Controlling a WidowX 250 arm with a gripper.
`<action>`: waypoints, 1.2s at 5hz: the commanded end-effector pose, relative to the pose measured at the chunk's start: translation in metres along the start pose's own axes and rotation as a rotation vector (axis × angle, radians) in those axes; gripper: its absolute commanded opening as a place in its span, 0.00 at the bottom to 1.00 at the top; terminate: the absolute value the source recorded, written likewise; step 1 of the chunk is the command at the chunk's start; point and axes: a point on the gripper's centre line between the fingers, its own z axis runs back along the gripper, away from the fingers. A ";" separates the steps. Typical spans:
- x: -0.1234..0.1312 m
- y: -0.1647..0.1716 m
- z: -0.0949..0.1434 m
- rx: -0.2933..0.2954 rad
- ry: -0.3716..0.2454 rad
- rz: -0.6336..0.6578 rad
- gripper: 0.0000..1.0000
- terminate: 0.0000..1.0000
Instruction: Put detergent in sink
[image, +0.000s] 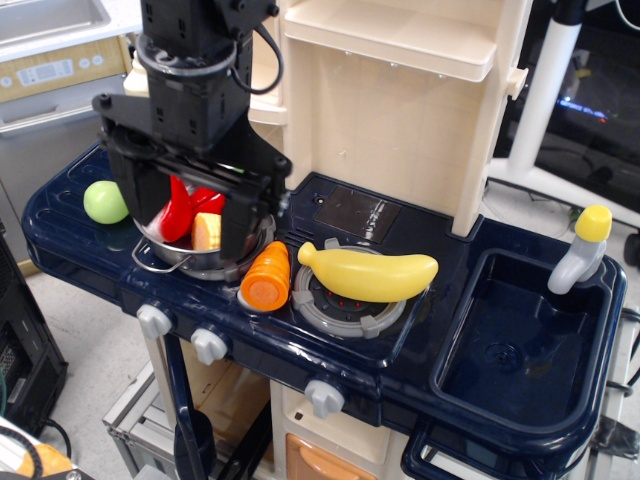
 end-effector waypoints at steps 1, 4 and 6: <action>0.043 0.083 0.016 0.139 -0.141 -0.128 1.00 0.00; 0.098 0.137 -0.007 0.121 -0.289 -0.067 1.00 0.00; 0.120 0.150 -0.024 0.133 -0.386 -0.061 1.00 0.00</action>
